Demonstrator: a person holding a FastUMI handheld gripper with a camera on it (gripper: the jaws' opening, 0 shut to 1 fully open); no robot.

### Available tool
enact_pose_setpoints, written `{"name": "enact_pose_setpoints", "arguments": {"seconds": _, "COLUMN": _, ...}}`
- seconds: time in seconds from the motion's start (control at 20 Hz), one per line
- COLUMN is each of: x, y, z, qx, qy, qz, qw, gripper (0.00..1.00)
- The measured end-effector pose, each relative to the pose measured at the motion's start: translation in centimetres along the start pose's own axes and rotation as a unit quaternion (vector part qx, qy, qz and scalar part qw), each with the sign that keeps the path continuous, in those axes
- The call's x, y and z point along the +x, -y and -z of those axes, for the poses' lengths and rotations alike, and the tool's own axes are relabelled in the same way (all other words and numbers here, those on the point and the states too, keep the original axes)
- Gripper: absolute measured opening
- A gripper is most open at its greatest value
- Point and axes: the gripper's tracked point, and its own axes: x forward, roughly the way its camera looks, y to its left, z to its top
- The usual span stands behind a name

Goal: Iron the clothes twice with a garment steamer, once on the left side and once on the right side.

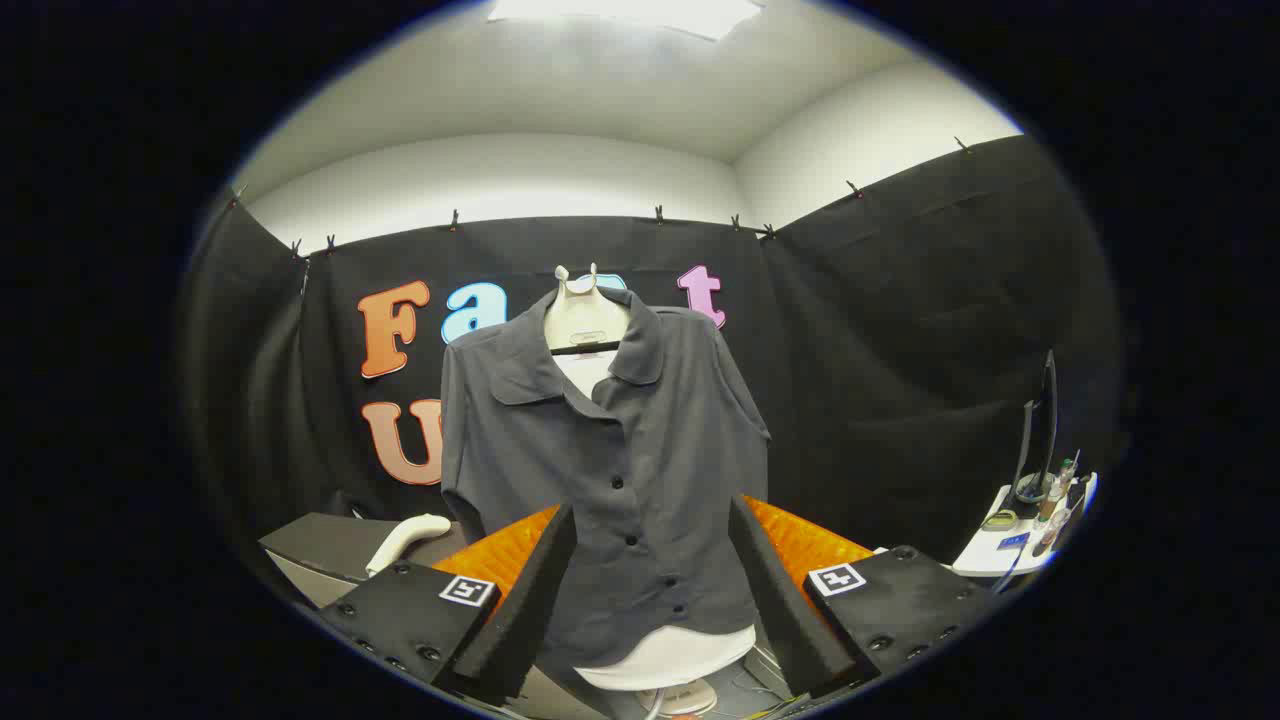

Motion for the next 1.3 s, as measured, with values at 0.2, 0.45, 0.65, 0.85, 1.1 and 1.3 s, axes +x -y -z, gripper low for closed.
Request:
{"name": "enact_pose_setpoints", "arguments": {"seconds": 0.2, "x": 0.1, "y": -0.1, "z": 0.6, "qx": -0.004, "qy": -0.007, "qz": -0.002, "qw": 1.000, "gripper": 0.98}}
{"name": "enact_pose_setpoints", "arguments": {"seconds": 0.45, "x": 0.4, "y": -0.8, "z": 0.9, "qx": -0.008, "qy": -0.010, "qz": -0.007, "qw": 1.000, "gripper": 0.98}}
{"name": "enact_pose_setpoints", "arguments": {"seconds": 0.65, "x": 0.4, "y": -1.6, "z": 1.2, "qx": -0.006, "qy": -0.013, "qz": -0.012, "qw": 1.000, "gripper": 0.98}}
{"name": "enact_pose_setpoints", "arguments": {"seconds": 0.85, "x": 0.6, "y": -2.1, "z": 1.6, "qx": -0.011, "qy": -0.019, "qz": -0.014, "qw": 1.000, "gripper": 0.98}}
{"name": "enact_pose_setpoints", "arguments": {"seconds": 1.1, "x": 1.2, "y": -5.2, "z": 2.6, "qx": -0.009, "qy": -0.033, "qz": -0.035, "qw": 0.999, "gripper": 0.98}}
{"name": "enact_pose_setpoints", "arguments": {"seconds": 1.3, "x": 1.7, "y": -10.0, "z": 4.4, "qx": -0.010, "qy": -0.051, "qz": -0.072, "qw": 0.996, "gripper": 0.98}}
